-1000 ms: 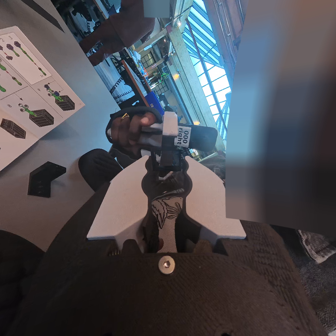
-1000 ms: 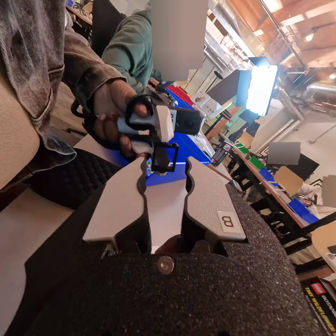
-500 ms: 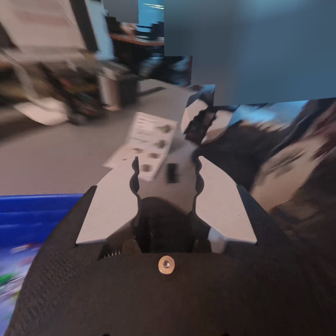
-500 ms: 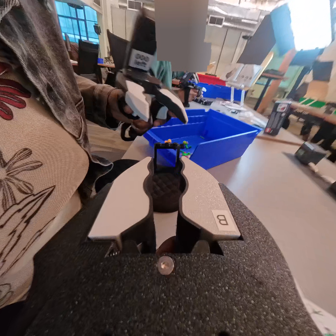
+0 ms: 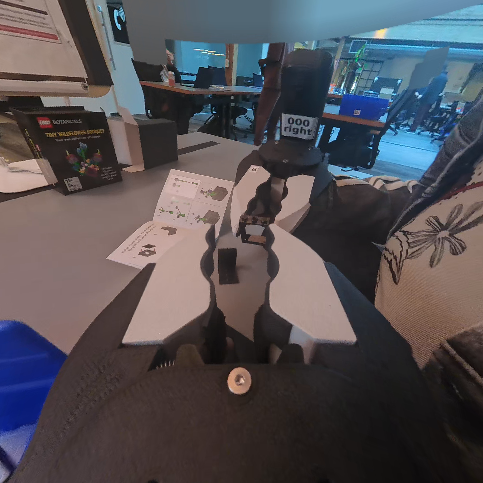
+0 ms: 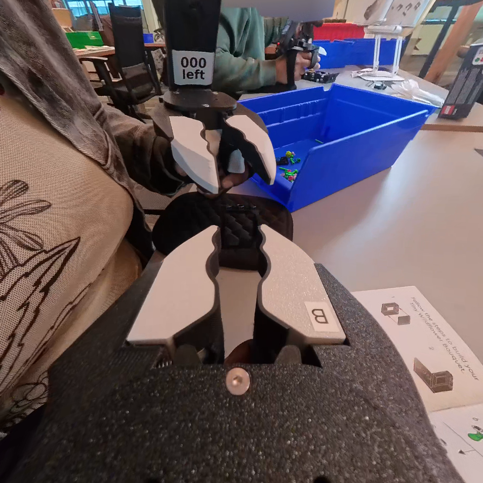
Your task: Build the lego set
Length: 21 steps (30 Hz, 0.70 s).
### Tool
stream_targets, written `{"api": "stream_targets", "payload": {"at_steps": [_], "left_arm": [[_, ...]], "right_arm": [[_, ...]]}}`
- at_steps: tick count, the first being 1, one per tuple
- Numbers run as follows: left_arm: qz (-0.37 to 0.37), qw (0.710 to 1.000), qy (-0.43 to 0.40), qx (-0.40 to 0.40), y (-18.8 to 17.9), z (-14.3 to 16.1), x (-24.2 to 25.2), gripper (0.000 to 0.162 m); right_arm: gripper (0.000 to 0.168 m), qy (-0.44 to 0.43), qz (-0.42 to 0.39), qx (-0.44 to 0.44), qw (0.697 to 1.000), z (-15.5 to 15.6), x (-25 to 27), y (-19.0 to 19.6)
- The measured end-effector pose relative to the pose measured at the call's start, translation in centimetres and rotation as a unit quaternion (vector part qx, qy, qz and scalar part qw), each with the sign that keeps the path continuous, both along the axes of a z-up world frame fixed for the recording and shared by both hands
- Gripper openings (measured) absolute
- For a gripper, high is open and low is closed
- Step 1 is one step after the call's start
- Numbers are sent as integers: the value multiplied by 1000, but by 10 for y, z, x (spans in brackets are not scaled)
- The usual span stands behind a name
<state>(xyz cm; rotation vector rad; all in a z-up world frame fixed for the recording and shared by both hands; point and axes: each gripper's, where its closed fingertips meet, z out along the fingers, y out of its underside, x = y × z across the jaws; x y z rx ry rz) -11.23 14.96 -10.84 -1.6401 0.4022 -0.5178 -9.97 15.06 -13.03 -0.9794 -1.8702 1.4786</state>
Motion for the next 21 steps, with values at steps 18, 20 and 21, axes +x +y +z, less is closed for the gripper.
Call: {"api": "stream_targets", "payload": {"at_steps": [18, 20, 21], "left_arm": [[-150, 988, -5, -45, 21, -12, 46, 30], [-154, 987, -5, -39, 20, -11, 48, 29], [-154, 987, -9, -34, 19, -10, 48, 25]], "right_arm": [[25, -13, -19, -53, 998, -1, 18, 11], [25, -13, -14, -54, 998, -1, 20, 9], [25, -12, -9, -55, 998, 0, 21, 7]]}}
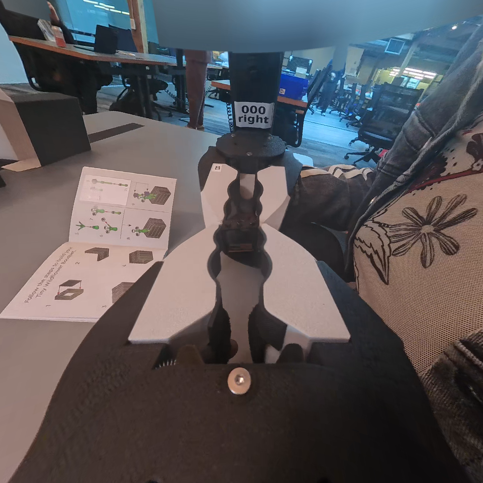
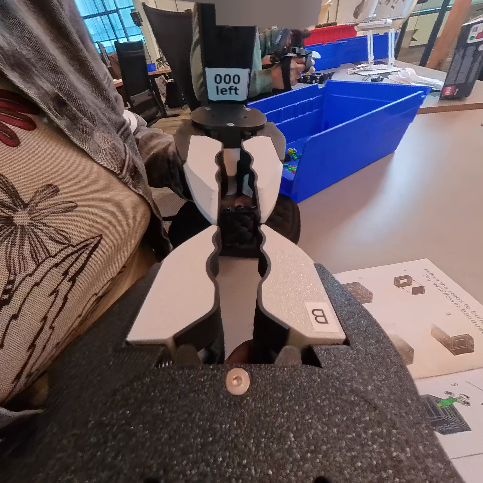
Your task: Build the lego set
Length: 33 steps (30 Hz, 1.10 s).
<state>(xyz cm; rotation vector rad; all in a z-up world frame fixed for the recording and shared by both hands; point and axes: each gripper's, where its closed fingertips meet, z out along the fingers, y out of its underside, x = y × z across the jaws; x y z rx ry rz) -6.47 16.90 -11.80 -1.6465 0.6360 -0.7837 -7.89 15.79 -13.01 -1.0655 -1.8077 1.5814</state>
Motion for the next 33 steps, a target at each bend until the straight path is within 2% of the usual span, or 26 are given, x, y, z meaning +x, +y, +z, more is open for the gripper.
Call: {"api": "stream_targets", "payload": {"at_steps": [4, 7, 10, 14, 17, 20, 28, 33], "left_arm": [[16, 1000, -8, 8, -1, 0, 0, 25], [73, 997, 19, 6, 6, -6, -14, 25], [115, 990, 83, 2, 14, -19, -24, 25], [128, 987, 94, -6, 18, -26, -24, 25], [130, 988, 81, -8, 19, -23, -26, 25], [130, 989, 70, -13, 19, -23, -28, 25], [110, 992, 59, -15, 16, -23, -26, 25], [109, 992, 52, -23, 17, -24, -27, 25]], "right_arm": [[25, -3, -6, 8, 1000, -1, 2, -1], [48, -22, -5, 43, 999, -8, 11, 8], [50, -38, -17, 119, 992, -21, 19, 38], [43, -70, 23, 189, 979, -47, 16, 60], [43, -114, 63, 224, 966, -62, 9, 55], [46, -120, 81, 259, 955, -68, -1, 52], [36, -128, 98, 271, 949, -77, -3, 51], [15, -128, 63, 247, 958, -73, -2, 52]]}}
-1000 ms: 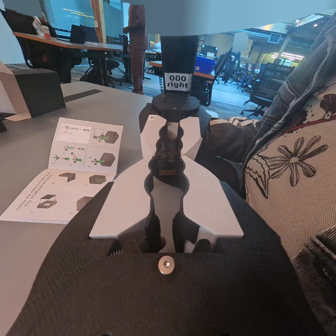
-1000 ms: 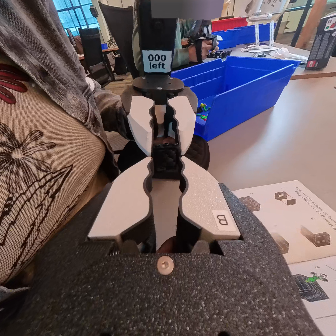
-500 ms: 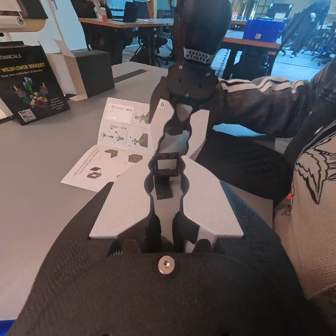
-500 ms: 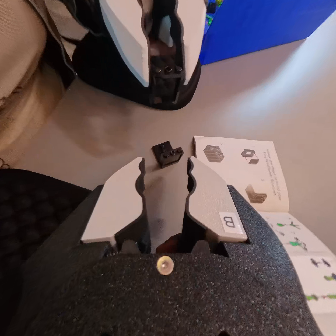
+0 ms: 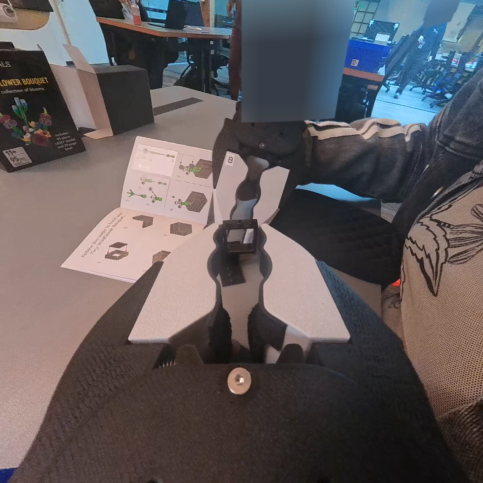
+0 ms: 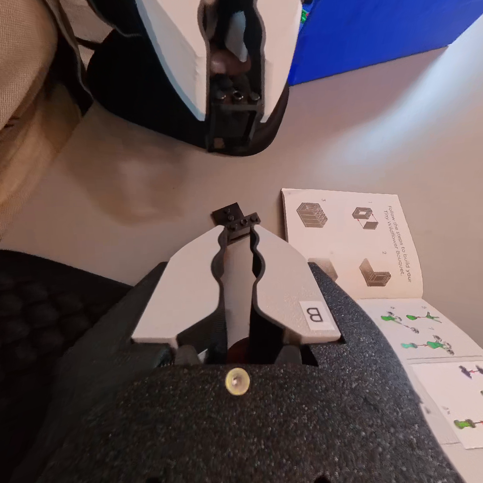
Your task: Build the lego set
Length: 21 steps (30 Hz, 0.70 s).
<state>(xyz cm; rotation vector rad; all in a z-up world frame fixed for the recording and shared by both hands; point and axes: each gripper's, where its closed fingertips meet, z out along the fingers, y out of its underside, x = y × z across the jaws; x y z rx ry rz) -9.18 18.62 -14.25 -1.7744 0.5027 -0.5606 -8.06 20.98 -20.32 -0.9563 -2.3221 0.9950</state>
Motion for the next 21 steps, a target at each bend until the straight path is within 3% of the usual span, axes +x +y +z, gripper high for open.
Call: {"api": "stream_targets", "payload": {"at_steps": [2, 10, 14, 18, 21], "left_arm": [[2, 1000, 0, -1, 0, 0, -1, 25], [-16, 1000, 0, -4, -2, -1, 2, 25], [-19, 1000, 2, -1, -3, 0, 3, 25], [-19, 1000, 1, -5, -3, -2, 3, 25], [-21, 1000, 1, -14, -2, -5, 3, 25]], "right_arm": [[16, -5, -19, -12, 1000, 0, 4, -3], [53, 11, -15, -31, 999, 3, 0, -4], [50, -7, 6, -12, 1000, -3, -6, -6], [37, -11, 1, -22, 1000, -3, 2, -8], [39, -14, -21, -30, 999, -1, 8, -9]]}}
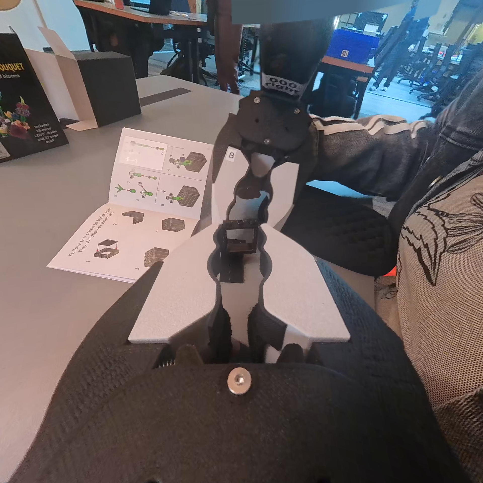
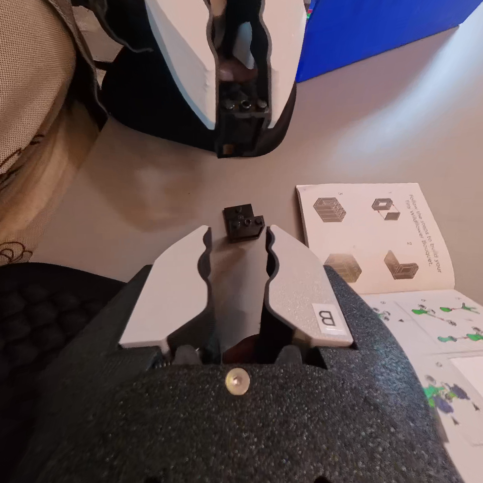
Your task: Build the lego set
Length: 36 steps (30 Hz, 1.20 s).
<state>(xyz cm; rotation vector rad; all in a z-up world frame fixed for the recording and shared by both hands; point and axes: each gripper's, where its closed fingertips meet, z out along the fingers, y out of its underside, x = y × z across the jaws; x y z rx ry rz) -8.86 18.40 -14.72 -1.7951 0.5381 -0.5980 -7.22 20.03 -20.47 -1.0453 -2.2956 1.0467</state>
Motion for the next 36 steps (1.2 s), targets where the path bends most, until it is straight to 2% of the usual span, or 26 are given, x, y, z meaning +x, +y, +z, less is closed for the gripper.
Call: {"api": "stream_targets", "payload": {"at_steps": [3, 11, 14, 18, 21, 26, 29, 32, 36], "left_arm": [[-3, 1000, 3, -4, 0, -1, 1, 25], [-56, 997, 19, 42, 3, 13, 0, 25], [-57, 998, 7, 23, 7, 9, 0, 25], [-63, 996, 44, 35, 11, 4, 1, 25], [-69, 995, 56, 34, 12, 2, 2, 25], [-72, 994, 66, 38, 20, 0, 1, 25], [-77, 992, 77, 65, 33, 2, 3, 25], [-106, 989, 48, 86, 45, 10, 16, 25], [-129, 988, 50, 65, 60, -2, 27, 25]], "right_arm": [[44, 6, -18, -3, 1000, 0, 2, 3], [31, 42, -2, -22, 999, 1, -7, 2], [27, 51, 3, -26, 998, -1, -6, 1], [31, 58, 3, -32, 998, -2, -8, -1], [25, 59, 4, -26, 998, -3, -9, -1], [25, 81, -58, -52, 994, 9, -1, 18], [25, 77, -94, -41, 992, 4, 11, 34], [25, 70, -110, -27, 991, -1, 19, 43], [25, 67, -125, -15, 990, -3, 24, 49]]}}
